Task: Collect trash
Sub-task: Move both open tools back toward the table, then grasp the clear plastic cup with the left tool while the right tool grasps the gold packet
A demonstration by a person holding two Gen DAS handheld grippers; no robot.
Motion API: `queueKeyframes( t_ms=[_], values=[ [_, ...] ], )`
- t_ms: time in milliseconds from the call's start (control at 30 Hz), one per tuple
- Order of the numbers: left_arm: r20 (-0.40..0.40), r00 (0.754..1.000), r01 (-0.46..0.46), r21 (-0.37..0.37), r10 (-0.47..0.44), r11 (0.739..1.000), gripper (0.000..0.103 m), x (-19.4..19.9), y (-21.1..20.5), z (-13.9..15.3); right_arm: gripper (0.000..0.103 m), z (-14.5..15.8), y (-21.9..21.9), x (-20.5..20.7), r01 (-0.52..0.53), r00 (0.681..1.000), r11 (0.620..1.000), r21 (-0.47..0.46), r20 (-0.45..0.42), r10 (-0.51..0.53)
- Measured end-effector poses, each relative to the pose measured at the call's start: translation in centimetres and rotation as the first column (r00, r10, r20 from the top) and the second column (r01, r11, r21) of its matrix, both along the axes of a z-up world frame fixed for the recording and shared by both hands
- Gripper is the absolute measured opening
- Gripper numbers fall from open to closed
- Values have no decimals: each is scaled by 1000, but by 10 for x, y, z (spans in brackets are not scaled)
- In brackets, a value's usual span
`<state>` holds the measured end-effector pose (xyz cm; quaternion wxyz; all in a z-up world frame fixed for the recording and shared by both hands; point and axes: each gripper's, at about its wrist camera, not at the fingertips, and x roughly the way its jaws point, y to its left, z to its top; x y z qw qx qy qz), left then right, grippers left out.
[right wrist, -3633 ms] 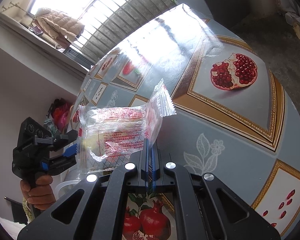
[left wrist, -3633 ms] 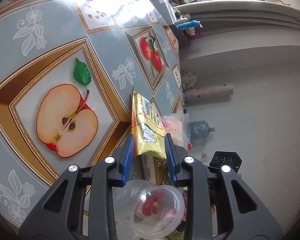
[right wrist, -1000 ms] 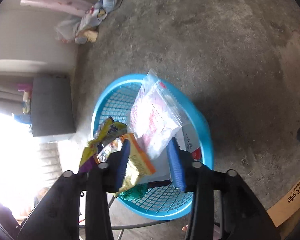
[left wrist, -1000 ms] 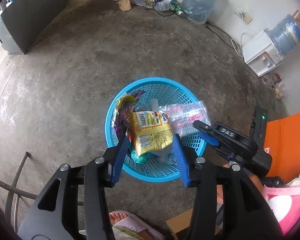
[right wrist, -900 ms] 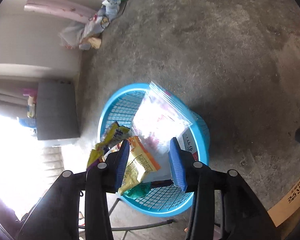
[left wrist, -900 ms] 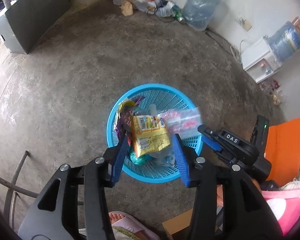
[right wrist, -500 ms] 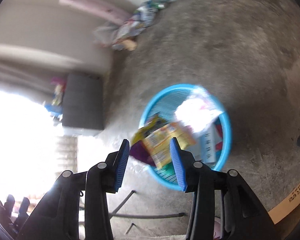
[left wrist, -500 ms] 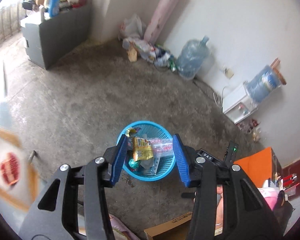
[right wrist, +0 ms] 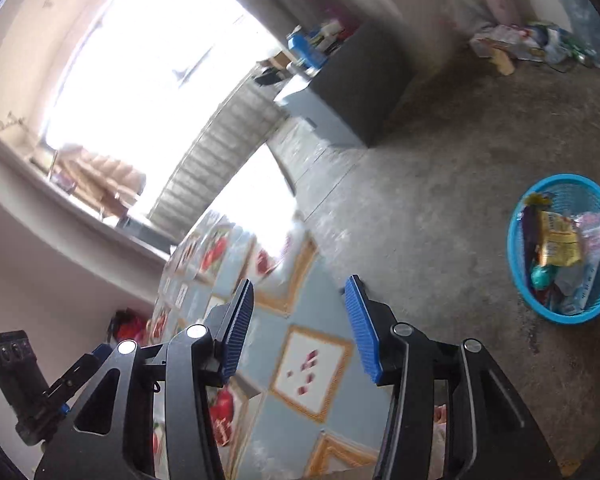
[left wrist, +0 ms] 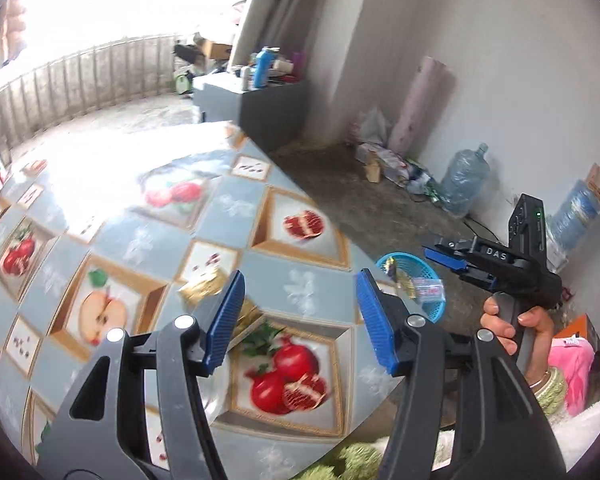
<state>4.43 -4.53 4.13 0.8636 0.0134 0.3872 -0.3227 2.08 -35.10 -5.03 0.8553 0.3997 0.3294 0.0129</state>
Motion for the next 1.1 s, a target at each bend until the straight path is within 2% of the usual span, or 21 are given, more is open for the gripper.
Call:
queueKeyframes(
  t_ms=[100,200,300,400,433,500,600,667,733,867,1033,1067,1100],
  values=[
    [-28,997,-69,-36,68,997,54,-5,40,-6,47,8,43,10,-136,991,990,-41,-6,135],
    [-30,997,-74,-36,73,997,56,-15,55,-20,47,12,74,14,-227,974,971,-74,-24,226],
    [12,996,-94,40,94,995,56,-16,59,-35,47,9,90,17,-276,961,957,-85,-55,272],
    [79,988,-142,161,130,977,56,-13,54,-51,47,6,96,19,-298,953,951,-81,-85,291],
    [82,987,-152,179,139,972,55,-12,55,-56,47,6,96,19,-302,951,950,-83,-91,294],
    [71,985,-171,195,160,966,46,-6,56,-65,47,11,102,22,-309,949,947,-92,-98,300],
    [23,982,-190,170,189,967,29,3,67,-72,47,13,107,27,-317,945,943,-98,-113,306],
    [18,977,-214,166,214,963,16,9,74,-76,47,14,114,32,-323,943,941,-99,-122,310],
    [28,971,-239,172,238,956,9,16,81,-77,47,15,120,39,-332,939,938,-103,-129,319],
    [41,961,-277,166,274,946,4,31,89,-78,47,17,135,53,-363,928,921,-140,-147,344],
    [60,943,-331,160,326,930,4,50,99,-78,48,18,158,73,-411,907,885,-217,-194,374],
    [61,941,-338,159,333,928,4,54,100,-78,49,19,163,78,-420,903,877,-236,-204,377],
    [61,939,-344,158,339,926,4,57,102,-78,55,19,168,83,-426,901,869,-253,-210,380]
  ],
)
